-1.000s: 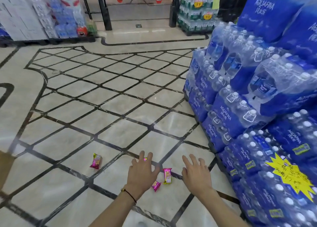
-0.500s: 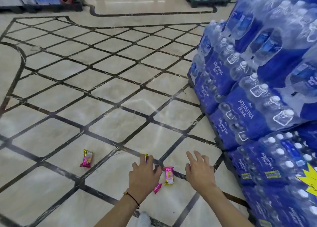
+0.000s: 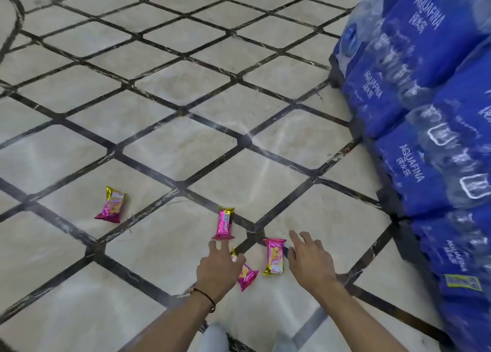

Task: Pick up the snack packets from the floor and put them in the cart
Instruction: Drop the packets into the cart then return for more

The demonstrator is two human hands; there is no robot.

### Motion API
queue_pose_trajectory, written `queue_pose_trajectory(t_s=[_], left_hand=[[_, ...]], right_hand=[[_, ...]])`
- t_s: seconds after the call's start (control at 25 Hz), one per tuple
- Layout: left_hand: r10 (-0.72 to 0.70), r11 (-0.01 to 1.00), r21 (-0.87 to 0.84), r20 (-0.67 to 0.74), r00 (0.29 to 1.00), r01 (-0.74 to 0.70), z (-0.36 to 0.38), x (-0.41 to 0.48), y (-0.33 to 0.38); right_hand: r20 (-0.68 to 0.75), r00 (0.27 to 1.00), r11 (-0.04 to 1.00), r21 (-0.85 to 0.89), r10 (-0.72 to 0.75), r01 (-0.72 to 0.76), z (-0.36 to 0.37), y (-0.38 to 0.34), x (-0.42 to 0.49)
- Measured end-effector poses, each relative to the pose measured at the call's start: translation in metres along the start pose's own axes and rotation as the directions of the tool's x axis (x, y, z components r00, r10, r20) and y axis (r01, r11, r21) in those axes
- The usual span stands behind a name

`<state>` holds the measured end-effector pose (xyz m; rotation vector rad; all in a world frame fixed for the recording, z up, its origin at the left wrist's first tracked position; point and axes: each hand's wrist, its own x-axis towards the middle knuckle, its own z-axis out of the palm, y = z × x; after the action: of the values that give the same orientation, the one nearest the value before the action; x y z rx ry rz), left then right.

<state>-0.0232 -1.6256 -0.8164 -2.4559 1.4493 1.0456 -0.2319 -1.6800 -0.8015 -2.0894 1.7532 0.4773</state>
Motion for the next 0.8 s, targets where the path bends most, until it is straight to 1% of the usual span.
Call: queue_pose_trajectory(t_s=[0.08, 0.28, 0.4, 0.52, 0.56, 0.6, 0.68, 0.8], left_hand=[[-0.023, 0.999, -0.032, 0.025, 0.999, 0.023, 0.053, 0.037, -0.011], [-0.040, 0.985, -0.167, 0.010, 0.999, 0.041, 0.162, 0.110, -0.033], [-0.044, 0.985, -0.166, 0.037, 0.998, 0.050, 0.216, 0.140, -0.045], [-0.032, 0.993, -0.115, -0.016, 0.999, 0.030, 0.253, 0.155, -0.053], [-0.025, 0.997, -0.069, -0.042, 0.999, 0.022, 0.265, 0.160, -0.056], [0.017, 1.000, 0.001, -0.082, 0.996, -0.017, 0.275, 0.165, -0.058], [0.078, 0.994, 0.089, -0.106, 0.991, -0.069, 0.288, 0.173, -0.059], [-0.073, 0.995, -0.088, -0.206, 0.976, 0.056, 0.282, 0.176, -0.046]], right_hand=[[0.002, 1.000, 1.000, -0.004, -0.008, 0.008, 0.054, 0.008, 0.030], [0.066, 0.997, 0.997, -0.065, -0.043, 0.048, 0.173, 0.024, 0.095], [0.072, 0.996, 0.994, -0.100, -0.046, 0.053, 0.223, 0.025, 0.123], [0.028, 0.999, 0.996, -0.079, -0.043, 0.046, 0.253, 0.024, 0.137], [0.027, 0.999, 0.996, -0.072, -0.046, 0.048, 0.261, 0.023, 0.142], [0.027, 0.998, 0.996, -0.069, -0.048, 0.050, 0.267, 0.021, 0.147], [0.037, 0.999, 0.997, -0.069, -0.033, 0.035, 0.278, 0.017, 0.159], [0.059, 0.998, 0.997, -0.074, -0.027, 0.032, 0.290, 0.012, 0.171]])
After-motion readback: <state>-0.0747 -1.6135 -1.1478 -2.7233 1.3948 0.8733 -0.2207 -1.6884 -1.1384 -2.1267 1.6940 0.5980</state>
